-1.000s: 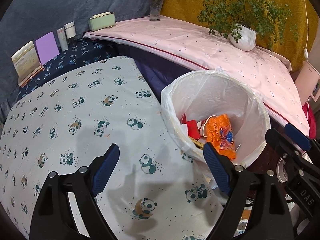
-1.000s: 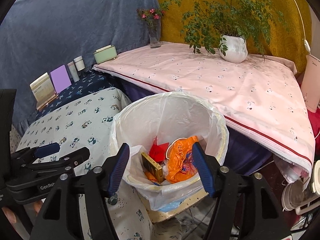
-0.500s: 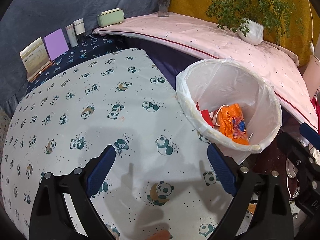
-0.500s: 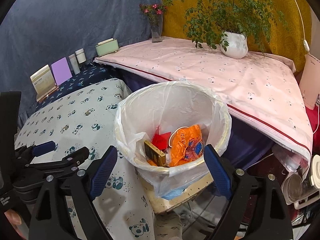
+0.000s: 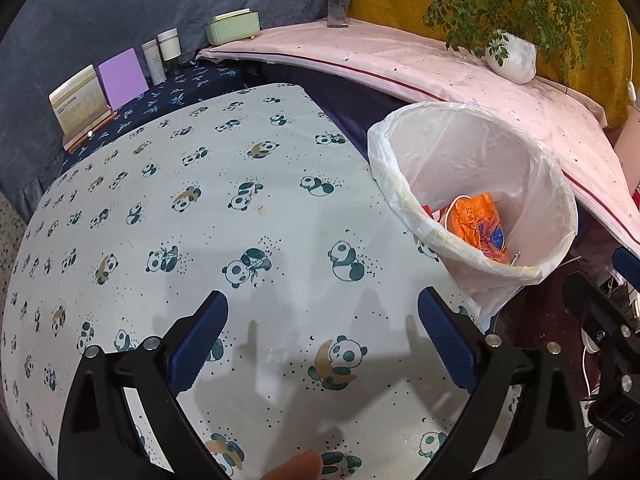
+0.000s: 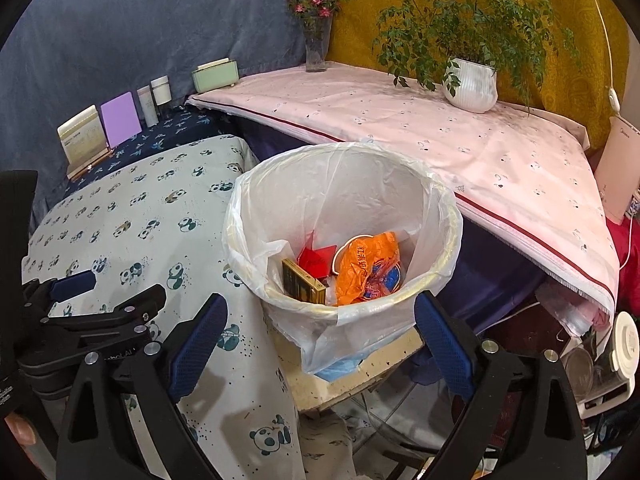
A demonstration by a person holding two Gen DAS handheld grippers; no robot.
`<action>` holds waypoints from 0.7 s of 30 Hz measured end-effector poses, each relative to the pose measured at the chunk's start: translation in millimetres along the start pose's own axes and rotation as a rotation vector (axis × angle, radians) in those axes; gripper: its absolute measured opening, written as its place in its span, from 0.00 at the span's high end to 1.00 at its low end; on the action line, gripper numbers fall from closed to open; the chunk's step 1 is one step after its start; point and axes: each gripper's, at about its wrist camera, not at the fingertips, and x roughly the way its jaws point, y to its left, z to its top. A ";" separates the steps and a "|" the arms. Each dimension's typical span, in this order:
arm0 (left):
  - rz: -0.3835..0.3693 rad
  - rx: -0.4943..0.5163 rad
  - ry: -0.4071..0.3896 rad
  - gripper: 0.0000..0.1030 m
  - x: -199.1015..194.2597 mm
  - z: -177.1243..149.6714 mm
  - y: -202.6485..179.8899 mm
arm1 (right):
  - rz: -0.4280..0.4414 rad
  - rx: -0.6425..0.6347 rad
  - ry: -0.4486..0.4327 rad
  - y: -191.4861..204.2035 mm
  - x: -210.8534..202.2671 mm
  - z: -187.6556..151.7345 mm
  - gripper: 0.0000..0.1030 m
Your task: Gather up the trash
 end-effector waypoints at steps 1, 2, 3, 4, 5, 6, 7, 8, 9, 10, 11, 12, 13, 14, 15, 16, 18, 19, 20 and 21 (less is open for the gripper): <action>0.005 0.001 0.001 0.11 0.8 -1.6 -0.3 | -0.001 -0.001 0.001 0.5 0.0 -0.8 0.12; 0.006 0.001 0.002 0.11 1.5 -2.2 -0.4 | -0.004 0.000 0.005 0.3 0.5 -2.1 0.12; 0.008 0.001 0.002 0.11 1.9 -2.3 -1.1 | -0.004 0.000 0.008 0.6 0.7 -3.4 0.12; 0.011 0.001 0.003 0.11 2.0 -2.9 -1.3 | -0.005 0.001 0.010 -0.2 0.7 -3.8 0.12; 0.011 -0.001 0.001 0.11 1.6 -3.2 -1.3 | -0.008 0.003 0.011 -0.6 0.2 -4.5 0.12; 0.013 -0.002 -0.002 0.11 1.0 -2.8 -1.4 | -0.008 0.002 0.011 -0.3 0.5 -4.4 0.12; 0.015 -0.004 -0.004 0.11 0.3 -2.7 -1.5 | -0.010 0.002 0.011 -0.5 0.0 -4.6 0.12; 0.015 -0.005 -0.004 0.11 -0.4 -2.7 -1.5 | -0.013 0.002 0.011 -0.7 -0.3 -4.4 0.12; 0.015 -0.006 -0.004 0.11 -0.8 -2.4 -1.3 | -0.015 0.002 0.010 -1.1 -0.3 -4.4 0.12; 0.015 -0.008 -0.005 0.11 -1.8 -2.3 -1.1 | -0.017 0.002 0.009 -1.4 -0.8 -4.4 0.12; 0.014 -0.008 -0.008 0.11 -3.0 -2.1 -1.0 | -0.018 0.003 0.008 -1.8 -1.3 -4.5 0.12; 0.017 -0.008 -0.010 0.11 -4.0 -1.8 -1.4 | -0.019 0.006 0.006 -2.4 -2.3 -4.4 0.12; 0.018 -0.007 -0.013 0.11 -4.7 -1.7 -1.4 | -0.019 0.007 0.004 -2.5 -3.1 -4.7 0.12; 0.019 -0.007 -0.015 0.11 -5.7 -1.6 -1.7 | -0.019 0.007 0.002 -2.8 -3.9 -4.6 0.12; 0.019 -0.007 -0.016 0.11 -6.6 -1.6 -2.2 | -0.020 0.007 0.000 -2.7 -4.5 -4.7 0.12; 0.019 -0.006 -0.016 0.11 -7.1 -1.6 -2.2 | -0.023 0.006 -0.001 -1.9 -5.4 -5.3 0.12; 0.018 -0.004 -0.016 0.11 -8.2 -1.8 -2.9 | -0.025 0.002 -0.003 -1.6 -6.0 -5.6 0.12; 0.019 -0.004 -0.017 0.11 -8.8 -1.9 -3.4 | -0.026 0.001 -0.003 -1.5 -5.9 -6.0 0.12; 0.017 -0.004 -0.017 0.11 -9.2 -1.7 -3.6 | -0.027 0.001 -0.003 -1.1 -6.3 -6.4 0.12; 0.016 -0.004 -0.018 0.11 -9.3 -1.6 -3.4 | -0.029 0.000 -0.005 -0.7 -6.9 -6.9 0.12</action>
